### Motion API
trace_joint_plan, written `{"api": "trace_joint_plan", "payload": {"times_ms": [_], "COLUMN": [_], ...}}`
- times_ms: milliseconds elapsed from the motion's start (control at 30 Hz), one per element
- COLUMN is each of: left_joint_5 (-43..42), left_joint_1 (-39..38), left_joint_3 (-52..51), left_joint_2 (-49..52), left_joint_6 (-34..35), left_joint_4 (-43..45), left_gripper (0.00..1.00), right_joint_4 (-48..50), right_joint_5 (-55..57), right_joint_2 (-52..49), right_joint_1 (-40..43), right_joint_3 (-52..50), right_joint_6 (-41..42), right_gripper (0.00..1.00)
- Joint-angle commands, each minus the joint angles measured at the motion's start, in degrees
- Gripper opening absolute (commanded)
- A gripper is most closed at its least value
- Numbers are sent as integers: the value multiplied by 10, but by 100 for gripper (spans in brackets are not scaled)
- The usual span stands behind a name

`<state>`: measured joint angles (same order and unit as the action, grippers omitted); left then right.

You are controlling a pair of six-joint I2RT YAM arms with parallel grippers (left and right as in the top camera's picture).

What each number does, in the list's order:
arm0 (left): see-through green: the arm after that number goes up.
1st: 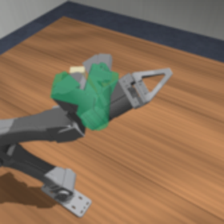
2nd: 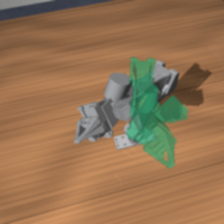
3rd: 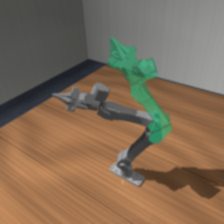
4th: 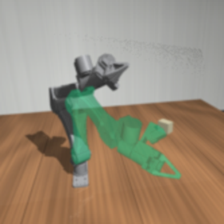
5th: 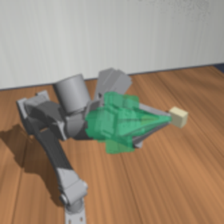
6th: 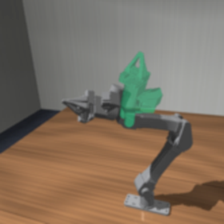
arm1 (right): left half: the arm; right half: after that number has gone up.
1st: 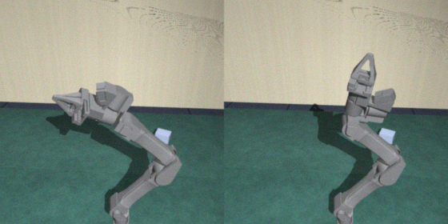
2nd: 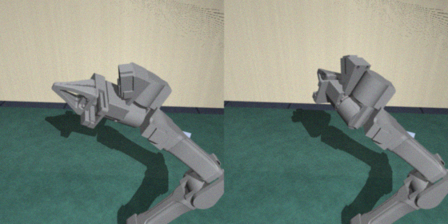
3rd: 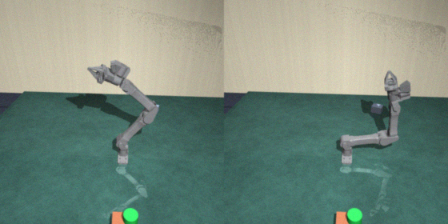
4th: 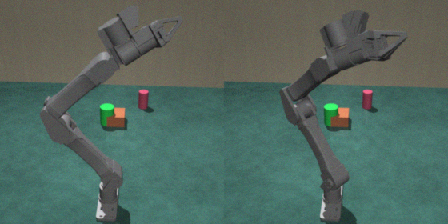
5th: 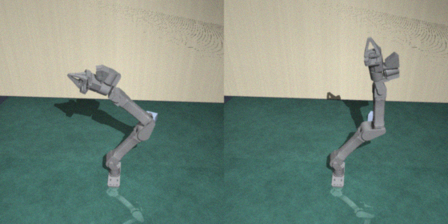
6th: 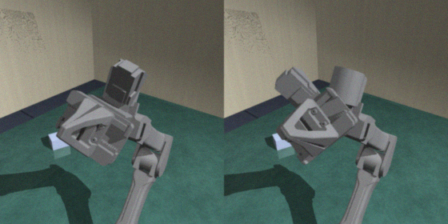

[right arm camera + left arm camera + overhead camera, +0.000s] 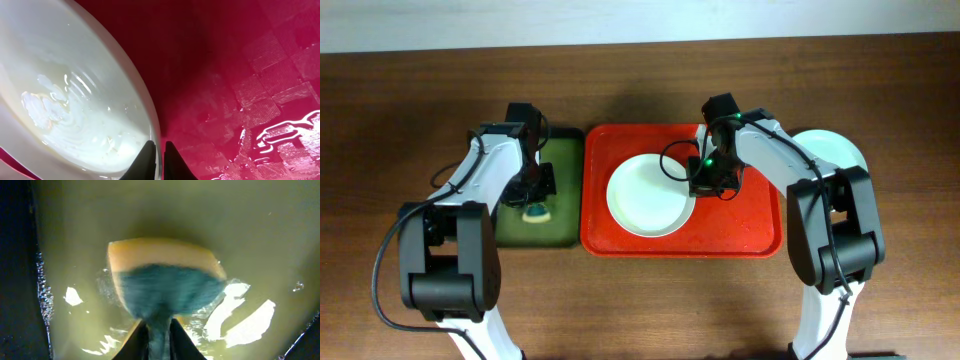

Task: Clean dirty plates on tray and stack at the side
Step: 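Lift the white plate with the right gripper and swing it right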

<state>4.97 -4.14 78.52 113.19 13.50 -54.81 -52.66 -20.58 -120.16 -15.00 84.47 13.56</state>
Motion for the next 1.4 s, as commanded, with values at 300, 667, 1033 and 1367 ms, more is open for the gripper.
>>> {"api": "trace_joint_plan", "payload": {"times_ms": [300, 667, 1033, 1367], "left_joint_5": [2, 14, 13, 13], "left_joint_1": [165, 205, 205, 205], "left_joint_3": [376, 374, 374, 374], "left_joint_2": [-44, -44, -45, -44], "left_joint_6": [40, 40, 40, 40], "left_joint_4": [-225, -229, -229, -229], "left_gripper": [100, 99, 99, 99], "right_joint_4": [0, -75, -117, 48], "right_joint_5": [11, 6, -12, 584], "right_joint_2": [4, 11, 12, 7], "right_joint_1": [-19, -13, -40, -325], "right_joint_3": [-3, 25, 278, 278], "right_joint_6": [4, 4, 200, 140], "right_gripper": [33, 4, 4, 4]}}
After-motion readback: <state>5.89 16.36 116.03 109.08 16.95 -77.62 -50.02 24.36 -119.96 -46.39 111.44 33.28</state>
